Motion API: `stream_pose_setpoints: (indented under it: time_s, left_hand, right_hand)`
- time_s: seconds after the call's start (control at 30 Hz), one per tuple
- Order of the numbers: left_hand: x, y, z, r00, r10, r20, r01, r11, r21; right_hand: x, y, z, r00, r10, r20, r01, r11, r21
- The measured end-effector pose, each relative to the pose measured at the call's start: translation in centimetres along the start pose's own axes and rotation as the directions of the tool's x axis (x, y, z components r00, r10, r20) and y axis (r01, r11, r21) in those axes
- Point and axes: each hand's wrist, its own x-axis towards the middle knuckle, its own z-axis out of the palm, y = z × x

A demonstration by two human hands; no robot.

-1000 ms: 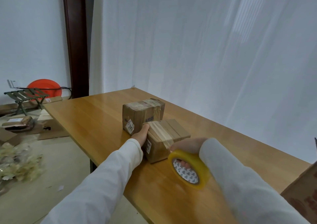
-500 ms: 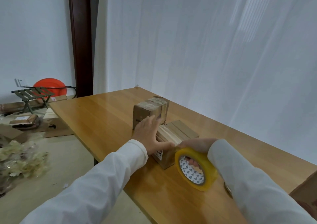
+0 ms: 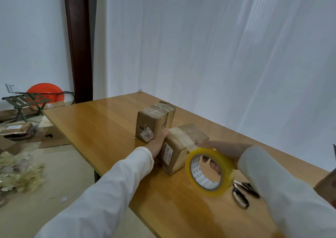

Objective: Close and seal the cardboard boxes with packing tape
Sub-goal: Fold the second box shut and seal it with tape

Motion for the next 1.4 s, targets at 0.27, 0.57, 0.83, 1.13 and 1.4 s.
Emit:
stream_pose_setpoints:
  time_s: [0.27, 0.57, 0.83, 1.13, 1.4]
  left_hand:
    - [-1.0, 1.4, -1.3, 0.984, 0.167, -0.064, -0.092, 0.782, 0.617]
    - [-0.8, -0.1, -1.0, 0.791, 0.574, 0.210, -0.521, 0.453, 0.724]
    - [0.3, 1.3, -1.2, 0.907, 0.419, -0.055, -0.335, 0.792, 0.511]
    - [1.5, 0.9, -0.8, 0.934, 0.312, -0.176, -0.247, 0.916, 0.316]
    - [1.2, 0.5, 0.7, 0.957, 0.143, -0.253, -0.104, 0.982, 0.158]
  right_hand:
    - [2.2, 0.0, 1.9, 0.997, 0.071, 0.001, -0.070, 0.988, -0.136]
    - [1.3, 0.0, 2.7, 0.998, -0.060, 0.008, 0.060, 0.997, -0.040]
    - [1.3, -0.9, 1.9, 0.989, -0.149, 0.011, 0.146, 0.979, 0.142]
    - [2.5, -3.9, 1.2, 0.995, -0.097, -0.031, 0.098, 0.994, 0.039]
    - [4.5, -1.1, 1.7, 0.987, 0.017, -0.158, -0.036, 0.992, -0.119]
